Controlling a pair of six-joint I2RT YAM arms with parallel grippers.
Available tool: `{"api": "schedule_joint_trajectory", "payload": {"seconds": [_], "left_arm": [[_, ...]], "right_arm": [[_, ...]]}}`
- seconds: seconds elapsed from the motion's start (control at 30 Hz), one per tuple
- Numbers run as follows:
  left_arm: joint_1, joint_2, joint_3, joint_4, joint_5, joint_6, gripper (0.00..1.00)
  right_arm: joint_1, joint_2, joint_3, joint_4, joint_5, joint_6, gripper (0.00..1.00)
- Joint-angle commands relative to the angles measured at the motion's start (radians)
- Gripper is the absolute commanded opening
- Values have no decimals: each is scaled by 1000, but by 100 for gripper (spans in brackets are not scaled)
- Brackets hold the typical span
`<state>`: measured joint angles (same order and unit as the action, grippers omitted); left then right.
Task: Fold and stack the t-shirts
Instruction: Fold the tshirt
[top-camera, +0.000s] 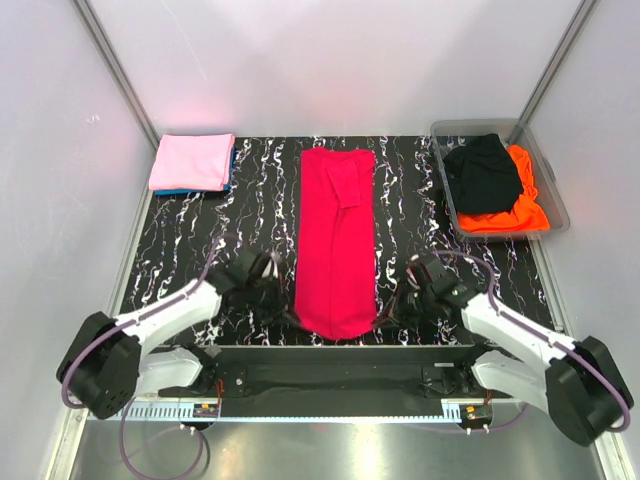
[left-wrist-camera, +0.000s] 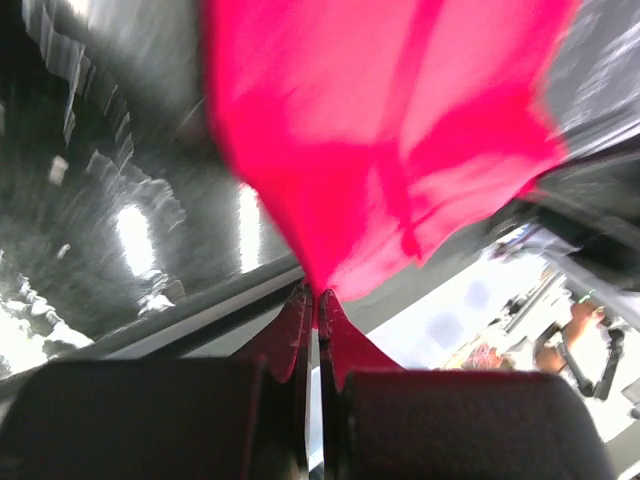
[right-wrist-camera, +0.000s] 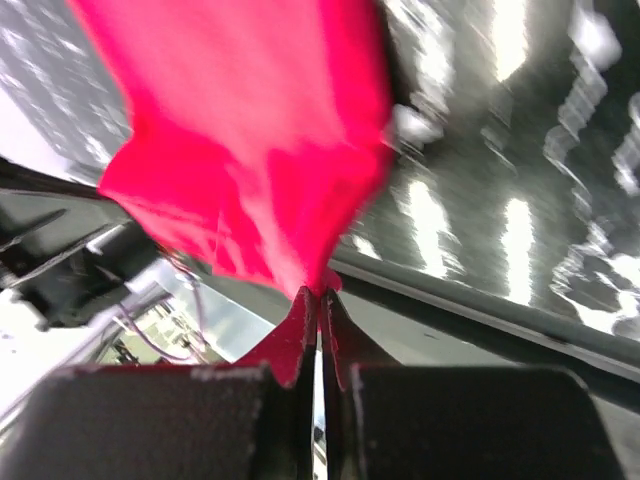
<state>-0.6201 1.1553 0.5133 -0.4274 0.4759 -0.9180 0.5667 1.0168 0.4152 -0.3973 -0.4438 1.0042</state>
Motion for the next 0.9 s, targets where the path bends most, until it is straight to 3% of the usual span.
{"api": "schedule_joint_trajectory", "payload": {"seconds": [0.0, 0.27, 0.53, 0.87], "left_arm": [[68, 105, 229, -34, -31, 48, 0], [213, 470, 686, -91, 18, 186, 0], [318, 701, 895, -94, 69, 180, 0], [372, 905, 1117, -94, 112, 133, 0]], "right_arm": [[-53, 95, 190, -35, 27, -80, 0], [-254, 497, 600, -95, -59, -282, 0], [-310, 853, 1000, -190, -95, -346, 0], [-373, 1055, 1231, -274, -153, -363, 0]]}}
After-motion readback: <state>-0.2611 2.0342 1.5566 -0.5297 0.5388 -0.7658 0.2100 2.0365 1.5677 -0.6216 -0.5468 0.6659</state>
